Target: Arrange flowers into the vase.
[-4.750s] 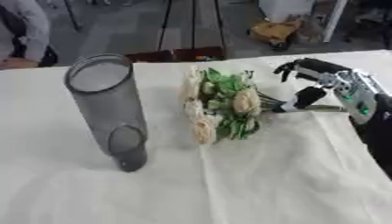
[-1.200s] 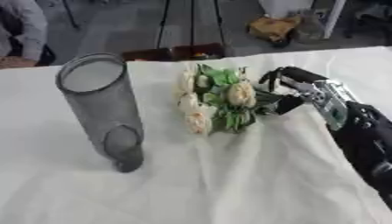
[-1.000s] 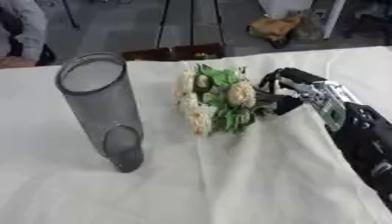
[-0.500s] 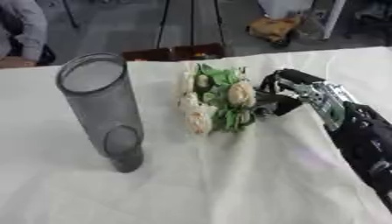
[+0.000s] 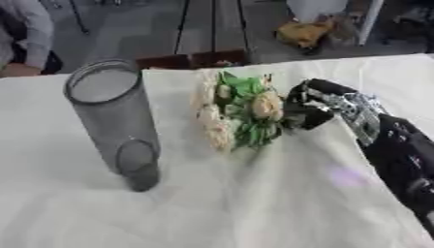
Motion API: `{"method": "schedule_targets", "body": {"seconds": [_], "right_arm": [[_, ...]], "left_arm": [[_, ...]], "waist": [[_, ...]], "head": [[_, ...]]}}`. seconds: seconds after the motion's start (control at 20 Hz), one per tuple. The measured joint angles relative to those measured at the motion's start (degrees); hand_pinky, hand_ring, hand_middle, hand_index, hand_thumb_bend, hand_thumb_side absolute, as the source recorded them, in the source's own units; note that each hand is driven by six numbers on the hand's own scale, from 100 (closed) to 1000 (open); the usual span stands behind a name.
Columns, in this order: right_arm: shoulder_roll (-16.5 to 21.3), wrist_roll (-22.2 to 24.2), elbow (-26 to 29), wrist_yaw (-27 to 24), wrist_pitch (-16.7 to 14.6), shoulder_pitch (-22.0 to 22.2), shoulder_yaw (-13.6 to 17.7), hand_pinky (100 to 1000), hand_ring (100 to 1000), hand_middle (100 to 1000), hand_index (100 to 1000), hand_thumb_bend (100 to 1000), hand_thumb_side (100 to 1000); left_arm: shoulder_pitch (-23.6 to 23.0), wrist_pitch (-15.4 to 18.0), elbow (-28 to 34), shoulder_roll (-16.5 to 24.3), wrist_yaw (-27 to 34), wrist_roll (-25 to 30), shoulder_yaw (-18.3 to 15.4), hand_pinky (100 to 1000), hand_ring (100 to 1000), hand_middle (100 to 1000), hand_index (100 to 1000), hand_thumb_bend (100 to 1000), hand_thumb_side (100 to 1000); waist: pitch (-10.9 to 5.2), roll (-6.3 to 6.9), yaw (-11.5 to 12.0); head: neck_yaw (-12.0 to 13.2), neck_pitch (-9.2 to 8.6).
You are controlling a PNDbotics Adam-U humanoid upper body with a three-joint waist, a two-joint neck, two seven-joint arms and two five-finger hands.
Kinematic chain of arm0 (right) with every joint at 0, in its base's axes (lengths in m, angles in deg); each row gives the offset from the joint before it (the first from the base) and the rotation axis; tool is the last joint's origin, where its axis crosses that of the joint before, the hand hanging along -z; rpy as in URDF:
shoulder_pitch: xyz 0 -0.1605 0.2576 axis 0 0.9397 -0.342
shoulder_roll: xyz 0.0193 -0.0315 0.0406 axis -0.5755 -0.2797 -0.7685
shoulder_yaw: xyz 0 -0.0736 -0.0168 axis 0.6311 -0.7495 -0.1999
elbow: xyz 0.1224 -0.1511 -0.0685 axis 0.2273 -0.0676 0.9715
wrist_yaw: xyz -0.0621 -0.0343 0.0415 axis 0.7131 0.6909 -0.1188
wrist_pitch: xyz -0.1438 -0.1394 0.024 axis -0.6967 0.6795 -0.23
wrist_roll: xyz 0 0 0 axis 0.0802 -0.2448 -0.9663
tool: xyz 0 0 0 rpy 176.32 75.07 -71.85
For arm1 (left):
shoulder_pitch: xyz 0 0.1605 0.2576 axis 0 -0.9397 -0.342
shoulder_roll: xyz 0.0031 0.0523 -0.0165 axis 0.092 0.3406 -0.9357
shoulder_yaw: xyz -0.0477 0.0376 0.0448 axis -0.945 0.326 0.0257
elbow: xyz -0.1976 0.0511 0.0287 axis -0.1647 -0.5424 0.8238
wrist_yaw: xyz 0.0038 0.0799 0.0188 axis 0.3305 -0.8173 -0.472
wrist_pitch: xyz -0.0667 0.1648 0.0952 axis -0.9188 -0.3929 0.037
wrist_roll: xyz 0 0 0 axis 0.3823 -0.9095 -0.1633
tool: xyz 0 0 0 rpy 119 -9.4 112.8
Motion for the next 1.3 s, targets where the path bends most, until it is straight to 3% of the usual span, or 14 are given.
{"method": "schedule_targets", "body": {"seconds": [0.2, 0.55, 1.0, 1.15, 1.3], "right_arm": [[0.0, 0.2, -0.2, -0.4, 0.0, -0.1, 0.0, 593, 724, 313, 615, 431, 328], [0.0, 1.8, -0.2, -0.6, 0.0, -0.5, 0.0, 451, 545, 176, 533, 465, 330], [0.0, 4.8, -1.0, -1.2, 0.4, -1.0, 0.1, 390, 500, 139, 506, 420, 325], [0.0, 5.5, -1.8, -2.1, 0.5, -1.3, 0.4, 389, 488, 132, 515, 390, 384], [-0.3, 6.1, -2.6, -3.0, 0.3, -1.5, 0.5, 371, 438, 114, 508, 278, 530]], "left_arm": [[0.0, 0.0, 0.0, 0.0, 0.0, 0.0, 0.0, 540, 654, 853, 904, 100, 1000], [-0.1, -0.2, 0.0, 0.0, 0.2, 0.1, 0.0, 540, 647, 852, 904, 100, 1000], [-0.1, -0.3, 0.0, 0.0, 0.2, 0.1, 0.0, 540, 641, 850, 904, 100, 1000], [-0.1, -0.4, 0.0, 0.0, 0.2, 0.0, 0.0, 540, 639, 850, 904, 100, 1000], [-0.1, -0.5, 0.0, 0.0, 0.2, 0.0, 0.0, 539, 634, 850, 904, 100, 1000]], "waist": [[0.00, -0.01, 0.0], [0.01, -0.18, 0.1], [0.01, -0.22, 0.5], [0.00, -0.23, 0.5], [0.00, -0.24, 0.6]], "head": [[0.0, 0.00], [0.1, 0.00], [0.2, 0.00], [0.2, -0.01], [0.2, -0.02]]}}
